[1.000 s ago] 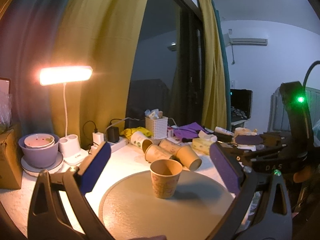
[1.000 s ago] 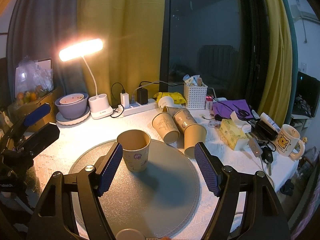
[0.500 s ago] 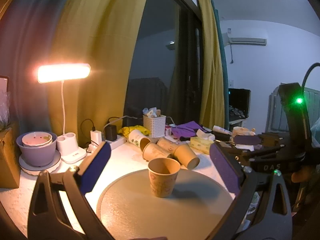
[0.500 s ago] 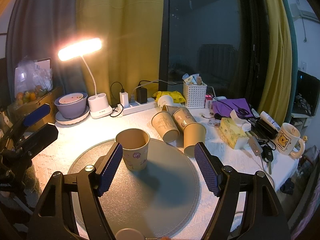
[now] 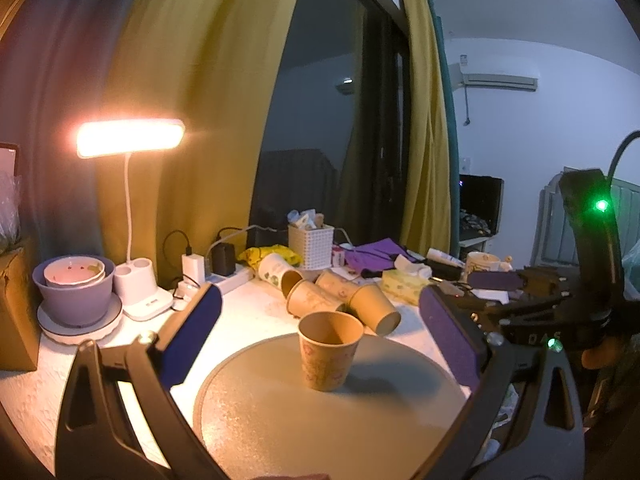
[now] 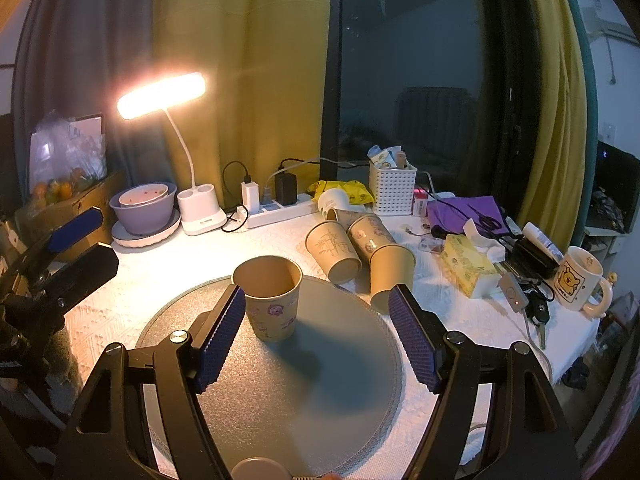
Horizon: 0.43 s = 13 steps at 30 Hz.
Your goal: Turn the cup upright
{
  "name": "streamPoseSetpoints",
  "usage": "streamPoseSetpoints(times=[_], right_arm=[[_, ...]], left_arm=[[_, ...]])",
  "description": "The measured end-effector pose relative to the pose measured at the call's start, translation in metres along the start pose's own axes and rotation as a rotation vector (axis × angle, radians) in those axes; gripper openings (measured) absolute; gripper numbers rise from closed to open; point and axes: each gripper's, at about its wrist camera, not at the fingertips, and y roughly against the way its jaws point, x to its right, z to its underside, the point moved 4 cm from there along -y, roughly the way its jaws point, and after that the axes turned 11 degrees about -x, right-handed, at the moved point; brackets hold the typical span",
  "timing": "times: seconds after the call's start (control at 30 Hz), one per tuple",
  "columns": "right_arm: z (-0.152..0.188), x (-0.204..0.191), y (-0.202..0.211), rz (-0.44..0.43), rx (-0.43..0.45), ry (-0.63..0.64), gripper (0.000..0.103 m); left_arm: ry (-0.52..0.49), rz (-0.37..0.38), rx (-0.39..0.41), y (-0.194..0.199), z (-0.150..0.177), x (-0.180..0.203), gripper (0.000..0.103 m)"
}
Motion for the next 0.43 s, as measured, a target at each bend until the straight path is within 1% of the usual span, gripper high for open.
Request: streamPoseSetpoints(times=[0.3,0.43], right_arm=[[0.0005,0.0,-0.0002,0.001,0.0,0.002,0.077],[0.0003,0.0,-0.0002,0.0,0.0,0.001,0.077]], left_arm=[[-0.008,0.0,0.014,0.0008,-0.0007,0.0005,0.1],[-0.027,0.024,0.021,0.0021,-0.0014,0.0037,0.1]])
